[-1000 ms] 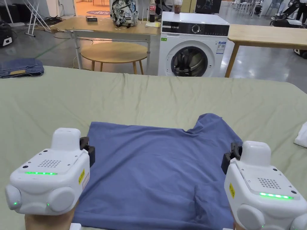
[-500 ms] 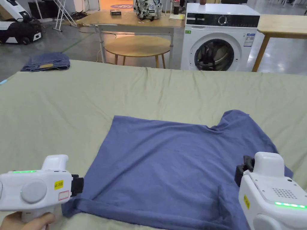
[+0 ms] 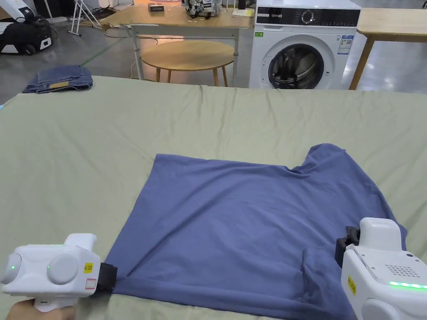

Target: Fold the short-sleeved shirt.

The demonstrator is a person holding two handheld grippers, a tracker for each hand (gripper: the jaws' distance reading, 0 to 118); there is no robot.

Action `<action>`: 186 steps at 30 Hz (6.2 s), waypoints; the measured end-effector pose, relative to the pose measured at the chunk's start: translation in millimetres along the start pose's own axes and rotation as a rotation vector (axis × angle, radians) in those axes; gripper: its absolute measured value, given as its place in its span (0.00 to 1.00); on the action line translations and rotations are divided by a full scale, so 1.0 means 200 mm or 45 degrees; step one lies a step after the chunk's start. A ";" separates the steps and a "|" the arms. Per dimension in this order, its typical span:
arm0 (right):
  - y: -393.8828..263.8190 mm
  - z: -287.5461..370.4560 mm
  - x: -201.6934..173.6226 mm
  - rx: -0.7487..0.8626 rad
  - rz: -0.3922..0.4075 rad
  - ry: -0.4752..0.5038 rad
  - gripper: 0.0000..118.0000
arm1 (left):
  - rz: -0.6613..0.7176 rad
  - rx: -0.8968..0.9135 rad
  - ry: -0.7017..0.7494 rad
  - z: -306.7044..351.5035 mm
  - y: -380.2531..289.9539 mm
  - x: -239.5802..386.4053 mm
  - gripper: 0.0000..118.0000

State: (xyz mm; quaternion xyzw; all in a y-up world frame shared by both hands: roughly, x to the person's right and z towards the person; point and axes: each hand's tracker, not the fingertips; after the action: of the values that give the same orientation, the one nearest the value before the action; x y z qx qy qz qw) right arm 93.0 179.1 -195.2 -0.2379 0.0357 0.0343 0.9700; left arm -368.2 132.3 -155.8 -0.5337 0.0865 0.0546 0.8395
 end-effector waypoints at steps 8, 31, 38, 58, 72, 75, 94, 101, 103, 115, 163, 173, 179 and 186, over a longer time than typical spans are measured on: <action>-0.03 0.01 0.03 -0.054 -0.022 0.008 0.00 | -0.141 -0.007 0.018 0.02 0.01 0.11 0.01; -0.26 -0.13 0.51 -0.779 -0.024 -0.101 0.59 | -0.088 0.028 -0.033 0.08 -0.03 0.10 0.01; -0.28 -0.10 0.49 -0.770 -0.130 0.050 0.09 | -0.075 0.031 -0.041 0.10 -0.04 0.10 0.01; 0.07 -0.02 0.48 -0.486 -0.056 0.017 0.07 | -0.021 0.383 -0.178 0.35 0.23 0.07 0.01; 0.47 -0.75 0.54 -0.468 -0.131 0.041 0.07 | 0.040 0.401 -0.163 0.00 0.86 0.13 0.01; 0.44 -0.96 0.56 -0.570 -0.166 0.038 0.07 | 0.058 0.348 -0.154 -0.12 0.94 0.16 0.01; 0.46 -0.84 0.48 -0.313 -0.084 -0.002 0.62 | 0.045 0.348 -0.153 -0.12 0.92 0.21 0.46; 0.41 -0.59 0.39 -0.067 -0.084 -0.004 0.44 | 0.026 0.640 -0.168 0.18 0.73 0.28 0.46; 0.41 -0.48 0.33 -0.007 -0.085 -0.006 0.19 | 0.018 0.735 -0.170 0.24 0.66 0.30 0.43; 0.34 -0.12 0.05 0.150 -0.036 0.016 0.00 | -0.027 0.858 -0.111 0.34 0.35 0.40 0.00; 0.16 -0.47 0.57 -0.336 -0.031 -0.048 0.41 | -0.066 0.149 -0.146 -0.05 0.60 0.13 0.03; 0.14 -0.85 0.69 -0.604 -0.078 0.028 0.52 | -0.067 0.131 -0.147 -0.07 0.59 0.13 0.03; 0.07 -0.89 0.60 -0.666 -0.028 0.071 0.14 | -0.057 0.120 -0.149 -0.09 0.58 0.13 0.03; 0.09 -0.80 0.62 -0.626 -0.071 0.074 0.03 | -0.065 0.137 -0.146 -0.07 0.57 0.13 0.03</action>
State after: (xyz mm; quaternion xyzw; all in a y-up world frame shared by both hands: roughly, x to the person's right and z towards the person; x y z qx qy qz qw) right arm 206.6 125.8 -356.1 -0.4685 0.0474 0.0082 0.8821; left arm -365.6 168.0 -268.4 -0.4858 0.0275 0.0591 0.8716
